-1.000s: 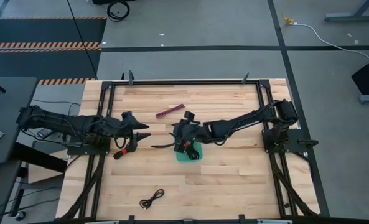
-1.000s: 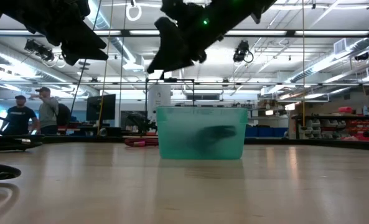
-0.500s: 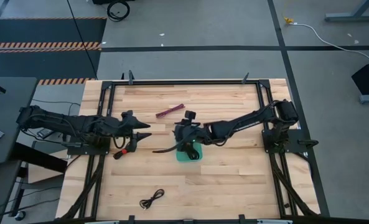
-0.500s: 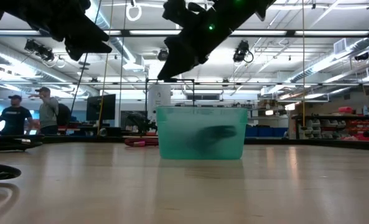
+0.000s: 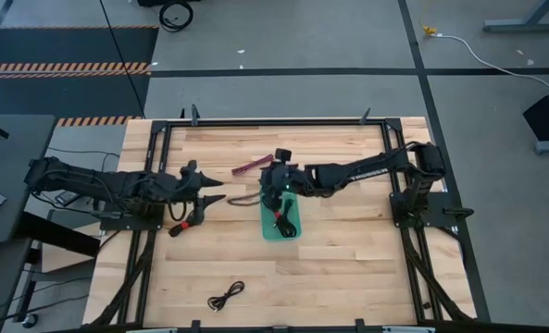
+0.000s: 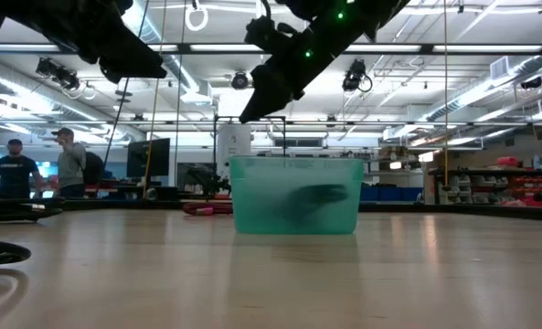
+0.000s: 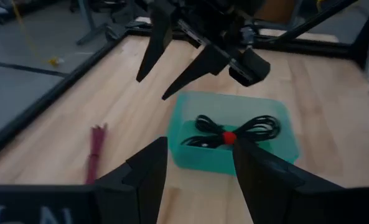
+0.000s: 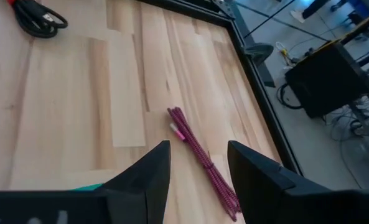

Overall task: Pick and place USB-C Cables
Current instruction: Adjust the green bin

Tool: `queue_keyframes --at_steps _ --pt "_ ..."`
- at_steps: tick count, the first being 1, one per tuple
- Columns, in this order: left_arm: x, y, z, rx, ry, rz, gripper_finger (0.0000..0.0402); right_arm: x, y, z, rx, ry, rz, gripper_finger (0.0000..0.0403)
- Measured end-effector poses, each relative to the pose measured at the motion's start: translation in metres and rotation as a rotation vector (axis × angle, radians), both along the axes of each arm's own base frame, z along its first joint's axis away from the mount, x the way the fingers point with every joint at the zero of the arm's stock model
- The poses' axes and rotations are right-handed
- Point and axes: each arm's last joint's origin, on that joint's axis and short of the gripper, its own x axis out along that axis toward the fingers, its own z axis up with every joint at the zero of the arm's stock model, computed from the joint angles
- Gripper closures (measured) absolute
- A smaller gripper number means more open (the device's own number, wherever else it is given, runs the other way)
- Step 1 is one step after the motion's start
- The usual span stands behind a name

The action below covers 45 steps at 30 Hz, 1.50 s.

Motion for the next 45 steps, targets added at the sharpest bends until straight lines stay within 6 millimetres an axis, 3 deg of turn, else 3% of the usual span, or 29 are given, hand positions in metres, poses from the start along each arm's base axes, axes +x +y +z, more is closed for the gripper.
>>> queue_keyframes --at_steps 11,21,37,40,45 --pt "-0.003 0.001 0.029 -0.007 0.006 0.029 0.0212 -0.004 -0.043 0.015 0.044 -0.060 0.083 0.0241" --pt "-0.008 0.002 0.020 0.011 0.137 0.032 0.0212 -0.006 -0.074 0.021 0.087 -0.144 0.103 0.0241" --pt "-0.008 0.002 0.020 0.010 0.135 0.032 0.0212 -0.007 -0.076 0.020 0.122 -0.137 0.152 0.0241" --pt "-0.008 0.002 0.021 0.010 0.135 0.032 0.0212 -0.006 -0.074 0.020 0.128 -0.137 0.228 0.0241" --pt "-0.008 0.002 0.021 -0.015 0.128 0.043 0.0212 -0.005 -0.066 0.021 0.233 -0.156 0.496 0.0243"
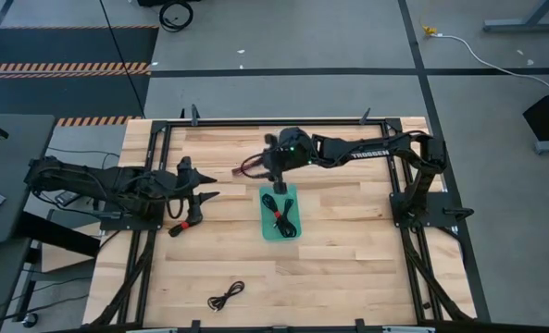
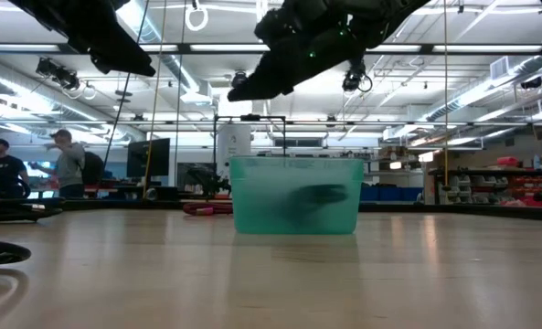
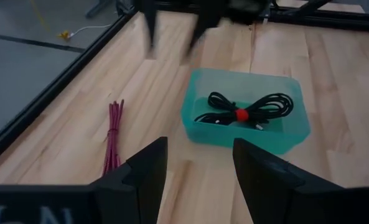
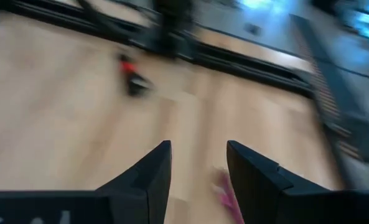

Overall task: Pick and place USB-C Cables
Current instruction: Adjust the green bin

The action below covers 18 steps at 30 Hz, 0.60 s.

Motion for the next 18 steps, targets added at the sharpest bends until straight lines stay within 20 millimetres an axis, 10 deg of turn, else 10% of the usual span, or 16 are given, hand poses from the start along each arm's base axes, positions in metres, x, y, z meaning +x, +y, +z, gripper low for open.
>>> queue_keyframes --at_steps 18 --pt "-0.002 -0.001 -0.004 -0.150 0.004 0.070 0.0212 -0.007 -0.003 -0.017 0.053 0.173 -0.079 0.0253"
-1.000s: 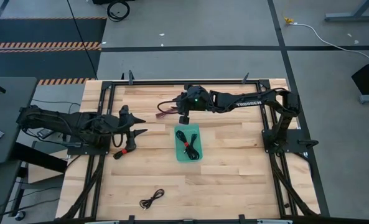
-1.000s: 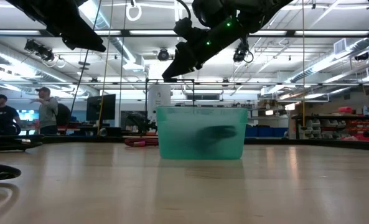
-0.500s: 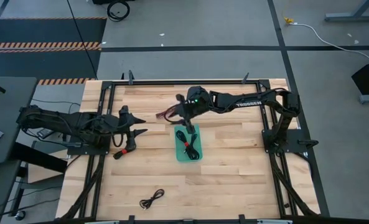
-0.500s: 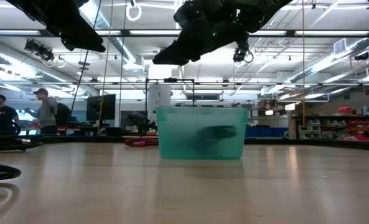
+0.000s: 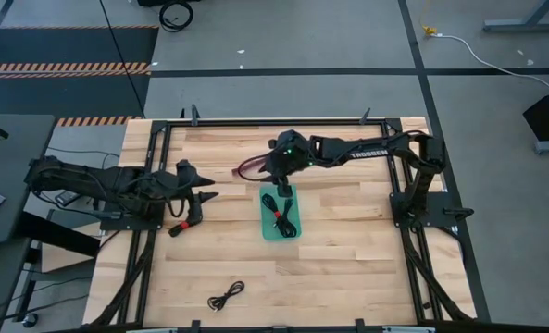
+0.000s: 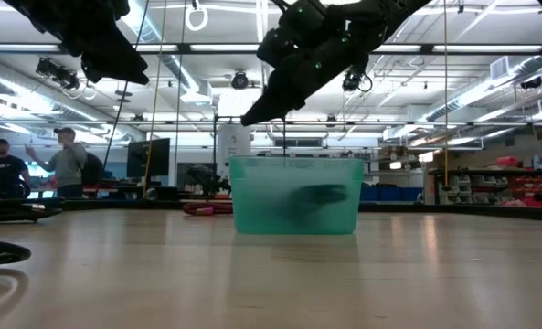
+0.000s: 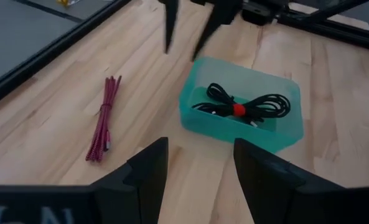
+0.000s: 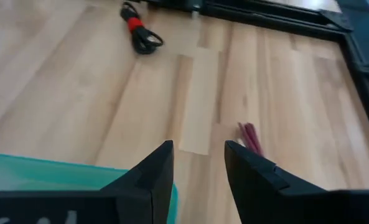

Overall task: Pick and place USB-C Cables
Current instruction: Adjust the green bin

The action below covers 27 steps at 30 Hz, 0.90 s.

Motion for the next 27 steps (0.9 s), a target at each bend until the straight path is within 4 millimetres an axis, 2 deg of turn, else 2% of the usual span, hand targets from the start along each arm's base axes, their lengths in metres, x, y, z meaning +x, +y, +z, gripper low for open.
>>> queue_keyframes --at_steps 7,27 --pt "-0.0022 -0.0056 -0.0025 -0.008 0.026 -0.031 0.0212 0.0028 -0.0036 0.0042 -0.110 -0.042 -0.056 0.0253" --pt "-0.0012 -0.0062 -0.0005 -0.003 0.003 -0.027 0.0212 0.0047 0.0060 0.0041 -0.021 -0.047 -0.044 0.0256"
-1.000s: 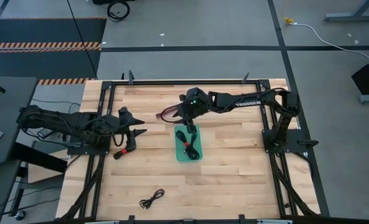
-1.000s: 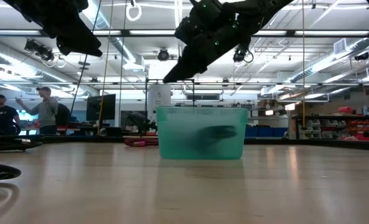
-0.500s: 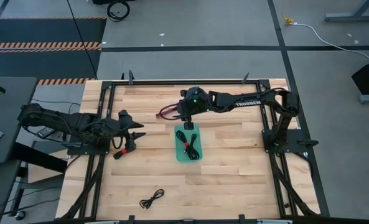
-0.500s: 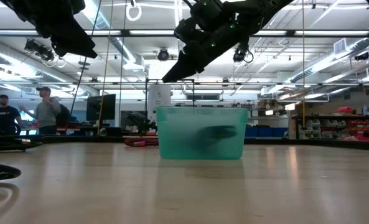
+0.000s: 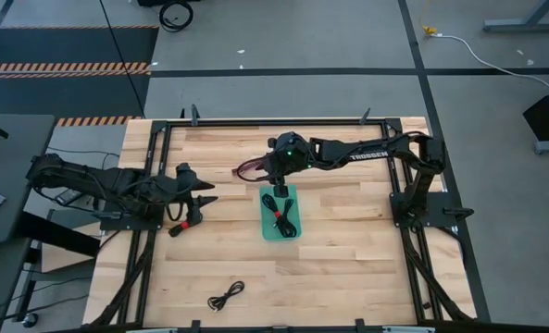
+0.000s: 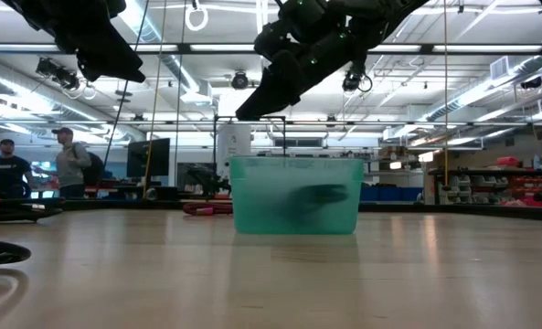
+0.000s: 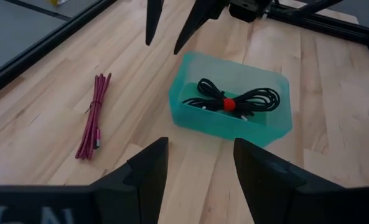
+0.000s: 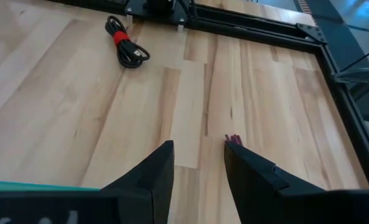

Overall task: Pick and place USB-C Cables
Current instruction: Adjust the green bin

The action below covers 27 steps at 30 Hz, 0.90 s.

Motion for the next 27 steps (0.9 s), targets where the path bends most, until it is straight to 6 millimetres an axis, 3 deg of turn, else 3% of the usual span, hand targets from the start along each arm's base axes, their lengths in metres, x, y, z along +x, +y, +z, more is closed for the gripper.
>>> queue_keyframes --at_steps 7,17,27 --pt "0.000 0.000 0.000 0.002 0.000 -0.001 0.0212 -0.002 0.000 -0.004 0.020 0.015 -0.007 0.0256" --pt "0.000 -0.001 0.000 -0.026 -0.002 0.007 0.0212 -0.006 -0.022 -0.004 -0.016 0.010 -0.090 0.0257" --pt "-0.001 -0.001 -0.001 0.058 0.023 -0.018 0.0212 0.014 -0.038 -0.014 -0.048 -0.091 -0.039 0.0257"
